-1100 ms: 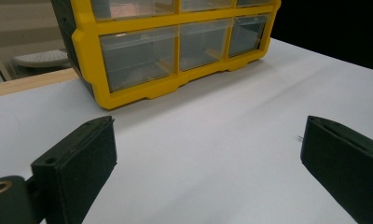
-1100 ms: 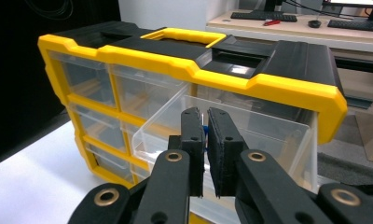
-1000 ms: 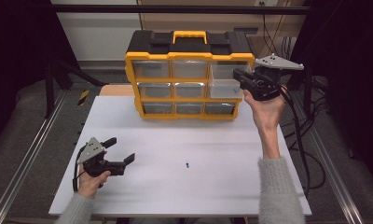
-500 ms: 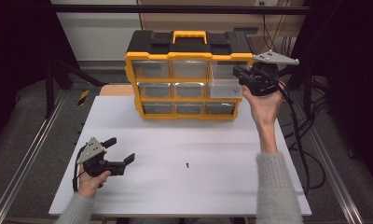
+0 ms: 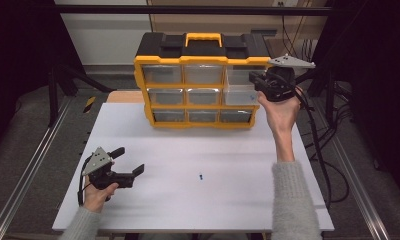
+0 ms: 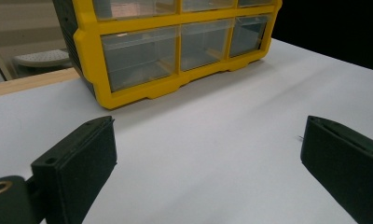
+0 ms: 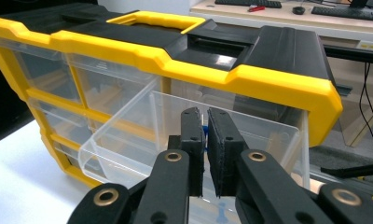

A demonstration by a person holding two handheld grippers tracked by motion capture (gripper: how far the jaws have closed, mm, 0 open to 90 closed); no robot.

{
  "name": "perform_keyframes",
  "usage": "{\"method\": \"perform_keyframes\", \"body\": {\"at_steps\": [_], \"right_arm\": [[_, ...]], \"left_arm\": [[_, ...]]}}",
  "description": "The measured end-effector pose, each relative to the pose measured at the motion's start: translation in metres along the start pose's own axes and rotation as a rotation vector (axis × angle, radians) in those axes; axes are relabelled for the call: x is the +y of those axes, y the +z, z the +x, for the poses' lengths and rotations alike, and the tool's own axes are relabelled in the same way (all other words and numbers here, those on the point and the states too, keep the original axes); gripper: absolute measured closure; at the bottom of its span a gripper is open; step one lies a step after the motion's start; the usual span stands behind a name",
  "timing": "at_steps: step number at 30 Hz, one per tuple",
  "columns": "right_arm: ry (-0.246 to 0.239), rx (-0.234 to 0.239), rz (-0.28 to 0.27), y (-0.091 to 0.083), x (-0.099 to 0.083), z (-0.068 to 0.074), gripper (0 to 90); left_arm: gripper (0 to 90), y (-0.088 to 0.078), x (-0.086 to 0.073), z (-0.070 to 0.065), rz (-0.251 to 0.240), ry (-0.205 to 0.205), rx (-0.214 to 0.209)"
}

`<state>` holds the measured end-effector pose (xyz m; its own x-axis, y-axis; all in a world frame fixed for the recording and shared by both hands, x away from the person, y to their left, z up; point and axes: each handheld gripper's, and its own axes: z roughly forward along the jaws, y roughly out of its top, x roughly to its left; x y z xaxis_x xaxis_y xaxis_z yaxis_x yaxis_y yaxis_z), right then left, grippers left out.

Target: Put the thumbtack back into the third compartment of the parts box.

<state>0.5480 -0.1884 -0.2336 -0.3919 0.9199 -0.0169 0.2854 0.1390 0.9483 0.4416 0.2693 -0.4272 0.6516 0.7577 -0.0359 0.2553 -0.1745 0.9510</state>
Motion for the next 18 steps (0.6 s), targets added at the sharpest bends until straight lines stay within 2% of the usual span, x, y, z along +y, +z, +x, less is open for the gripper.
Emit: {"method": "perform_keyframes", "body": {"at_steps": [18], "right_arm": [[0.021, -0.022, 0.039, 0.0084, -0.0037, -0.0056, 85.3]], "left_arm": [[2.8, -0.0001, 0.0000, 0.0004, -0.001, -0.001, 0.000]]}}
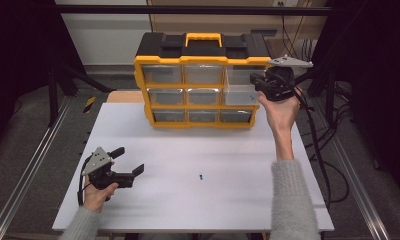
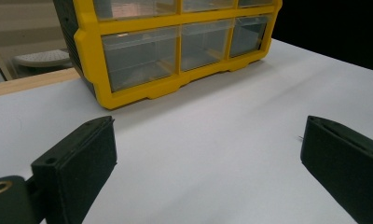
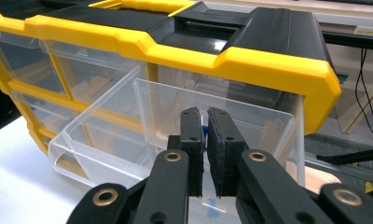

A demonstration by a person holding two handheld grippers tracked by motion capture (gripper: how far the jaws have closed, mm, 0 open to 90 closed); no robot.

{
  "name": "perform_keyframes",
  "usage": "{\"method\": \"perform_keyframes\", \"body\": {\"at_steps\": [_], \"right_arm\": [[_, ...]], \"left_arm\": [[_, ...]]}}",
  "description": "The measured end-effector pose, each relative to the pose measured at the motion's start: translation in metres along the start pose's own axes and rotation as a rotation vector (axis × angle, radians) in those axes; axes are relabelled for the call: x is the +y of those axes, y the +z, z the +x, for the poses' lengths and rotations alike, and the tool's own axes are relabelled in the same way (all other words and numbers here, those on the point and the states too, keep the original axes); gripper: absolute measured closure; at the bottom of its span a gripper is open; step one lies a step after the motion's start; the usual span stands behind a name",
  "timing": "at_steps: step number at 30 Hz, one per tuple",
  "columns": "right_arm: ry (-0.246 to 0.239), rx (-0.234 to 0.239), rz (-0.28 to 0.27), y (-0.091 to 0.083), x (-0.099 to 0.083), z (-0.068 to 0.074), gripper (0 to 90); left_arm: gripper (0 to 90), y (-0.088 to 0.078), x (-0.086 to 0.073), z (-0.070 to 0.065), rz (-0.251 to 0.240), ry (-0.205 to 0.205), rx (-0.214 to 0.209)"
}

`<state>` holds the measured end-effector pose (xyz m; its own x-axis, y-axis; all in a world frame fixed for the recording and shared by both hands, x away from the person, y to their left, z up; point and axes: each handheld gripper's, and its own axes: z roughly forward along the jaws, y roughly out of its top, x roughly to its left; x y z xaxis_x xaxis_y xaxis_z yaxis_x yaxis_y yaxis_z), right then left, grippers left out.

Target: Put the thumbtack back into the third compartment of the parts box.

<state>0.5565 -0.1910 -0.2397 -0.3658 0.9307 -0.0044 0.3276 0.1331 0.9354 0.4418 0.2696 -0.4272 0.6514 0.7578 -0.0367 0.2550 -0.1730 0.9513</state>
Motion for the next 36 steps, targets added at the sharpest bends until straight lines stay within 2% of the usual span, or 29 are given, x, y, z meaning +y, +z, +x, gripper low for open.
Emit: {"method": "perform_keyframes", "body": {"at_steps": [9, 14, 24, 27, 31, 36], "right_arm": [[0.007, -0.001, 0.015, -0.001, 0.001, -0.003, 81.3], [0.011, 0.001, -0.018, -0.005, 0.003, -0.003, 74.9], [-0.004, 0.039, -0.107, -0.023, 0.002, 0.003, 49.6], [0.002, 0.056, -0.134, -0.027, 0.001, 0.006, 38.7], [-0.007, 0.046, -0.158, -0.033, -0.001, 0.012, 26.1], [-0.012, 0.058, -0.164, -0.040, -0.007, 0.016, 17.1]], "left_arm": [[2.9, 0.000, 0.000, 0.000, 0.000, -0.001, 0.000], [2.9, 0.000, 0.000, 0.000, -0.001, -0.001, 0.000], [2.9, 0.000, 0.000, 0.000, -0.001, 0.001, 0.000], [2.8, 0.000, 0.000, 0.000, -0.002, 0.000, 0.001], [2.8, 0.000, 0.000, 0.000, -0.001, 0.001, 0.001], [2.8, 0.000, 0.000, -0.001, 0.000, 0.002, 0.002]]}}
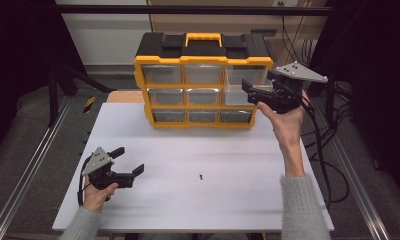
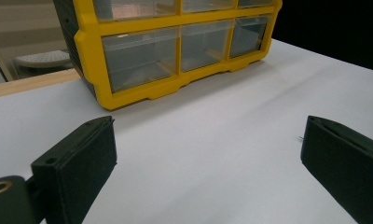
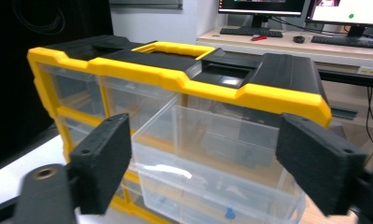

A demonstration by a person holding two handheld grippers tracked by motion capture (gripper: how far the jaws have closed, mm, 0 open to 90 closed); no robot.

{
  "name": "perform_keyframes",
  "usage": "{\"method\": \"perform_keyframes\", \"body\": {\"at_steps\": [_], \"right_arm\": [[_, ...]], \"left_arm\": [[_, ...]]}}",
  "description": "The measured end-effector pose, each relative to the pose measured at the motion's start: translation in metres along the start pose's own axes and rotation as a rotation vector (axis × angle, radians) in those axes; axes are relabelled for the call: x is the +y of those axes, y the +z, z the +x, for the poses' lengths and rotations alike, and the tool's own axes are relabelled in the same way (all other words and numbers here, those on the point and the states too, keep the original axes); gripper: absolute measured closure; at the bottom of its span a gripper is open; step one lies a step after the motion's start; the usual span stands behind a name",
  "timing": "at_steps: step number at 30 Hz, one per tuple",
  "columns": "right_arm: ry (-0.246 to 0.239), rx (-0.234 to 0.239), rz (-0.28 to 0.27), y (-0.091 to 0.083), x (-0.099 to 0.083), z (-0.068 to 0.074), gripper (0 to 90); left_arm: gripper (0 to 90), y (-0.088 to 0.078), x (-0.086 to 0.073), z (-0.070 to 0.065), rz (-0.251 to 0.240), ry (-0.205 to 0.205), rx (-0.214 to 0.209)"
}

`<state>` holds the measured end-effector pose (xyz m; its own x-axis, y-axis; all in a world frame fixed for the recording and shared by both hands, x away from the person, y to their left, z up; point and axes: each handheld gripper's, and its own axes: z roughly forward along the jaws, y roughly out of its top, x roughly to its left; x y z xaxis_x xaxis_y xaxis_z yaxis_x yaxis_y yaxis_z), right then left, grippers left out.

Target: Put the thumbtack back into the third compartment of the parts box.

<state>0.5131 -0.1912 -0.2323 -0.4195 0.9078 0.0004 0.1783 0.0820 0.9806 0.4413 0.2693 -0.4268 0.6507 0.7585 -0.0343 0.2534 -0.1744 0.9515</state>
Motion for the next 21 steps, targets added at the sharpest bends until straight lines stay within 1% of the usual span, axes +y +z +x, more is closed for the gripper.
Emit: {"method": "perform_keyframes", "body": {"at_steps": [2, 3, 10, 15, 21], "right_arm": [[0.004, 0.019, -0.004, -0.002, -0.003, 0.001, 15.4], [0.009, 0.021, 0.000, -0.004, -0.005, 0.002, 14.6], [-0.001, 0.029, -0.001, -0.014, -0.018, 0.006, 9.6], [0.008, 0.042, 0.001, -0.020, -0.028, 0.009, 7.9], [0.007, 0.053, 0.001, -0.024, -0.039, 0.013, 6.9]], "left_arm": [[2.8, 0.000, 0.000, 0.000, 0.000, 0.000, 0.000], [2.8, 0.000, 0.000, 0.000, 0.001, 0.001, 0.001], [2.8, 0.000, 0.000, 0.000, 0.001, 0.002, 0.000], [2.8, 0.000, 0.000, 0.000, 0.002, 0.003, 0.001], [2.7, 0.000, 0.000, -0.001, 0.001, 0.003, 0.001]]}}
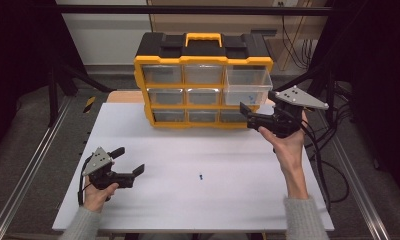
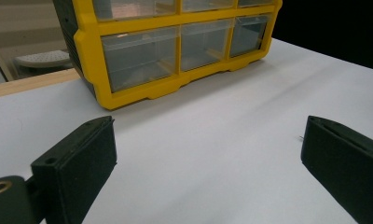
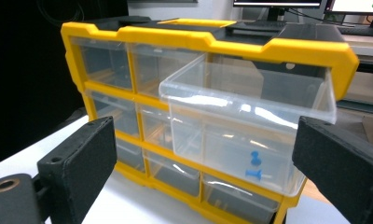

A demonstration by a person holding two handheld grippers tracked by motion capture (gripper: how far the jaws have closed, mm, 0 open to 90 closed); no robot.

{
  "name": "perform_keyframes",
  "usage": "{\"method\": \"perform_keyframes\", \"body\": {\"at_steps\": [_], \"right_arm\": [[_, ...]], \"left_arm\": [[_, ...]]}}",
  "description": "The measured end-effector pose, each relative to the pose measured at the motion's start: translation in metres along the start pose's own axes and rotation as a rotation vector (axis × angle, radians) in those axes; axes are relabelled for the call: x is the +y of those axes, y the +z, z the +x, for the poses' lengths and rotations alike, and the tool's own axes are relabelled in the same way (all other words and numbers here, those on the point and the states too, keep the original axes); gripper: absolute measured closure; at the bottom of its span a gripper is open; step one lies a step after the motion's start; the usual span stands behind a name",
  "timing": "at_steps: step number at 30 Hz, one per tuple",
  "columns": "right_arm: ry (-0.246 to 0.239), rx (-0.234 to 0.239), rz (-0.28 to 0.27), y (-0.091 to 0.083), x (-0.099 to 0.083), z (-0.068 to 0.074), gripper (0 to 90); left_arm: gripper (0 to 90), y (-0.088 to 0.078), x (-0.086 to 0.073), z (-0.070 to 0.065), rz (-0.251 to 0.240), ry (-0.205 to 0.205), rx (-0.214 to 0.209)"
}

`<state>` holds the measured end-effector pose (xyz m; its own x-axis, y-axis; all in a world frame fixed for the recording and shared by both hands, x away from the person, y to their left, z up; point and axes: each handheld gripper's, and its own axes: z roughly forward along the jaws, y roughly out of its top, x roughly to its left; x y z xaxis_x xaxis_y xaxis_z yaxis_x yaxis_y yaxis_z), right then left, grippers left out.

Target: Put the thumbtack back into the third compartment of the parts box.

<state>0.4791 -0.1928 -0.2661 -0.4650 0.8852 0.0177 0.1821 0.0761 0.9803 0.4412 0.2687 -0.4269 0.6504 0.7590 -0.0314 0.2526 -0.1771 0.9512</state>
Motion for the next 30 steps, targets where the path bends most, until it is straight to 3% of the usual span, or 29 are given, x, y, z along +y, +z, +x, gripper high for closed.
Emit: {"method": "perform_keyframes", "body": {"at_steps": [30], "right_arm": [[0.031, 0.078, 0.057, 0.002, -0.063, 0.025, 7.0]], "left_arm": [[2.7, 0.000, 0.000, 0.000, 0.000, 0.001, -0.001]]}}
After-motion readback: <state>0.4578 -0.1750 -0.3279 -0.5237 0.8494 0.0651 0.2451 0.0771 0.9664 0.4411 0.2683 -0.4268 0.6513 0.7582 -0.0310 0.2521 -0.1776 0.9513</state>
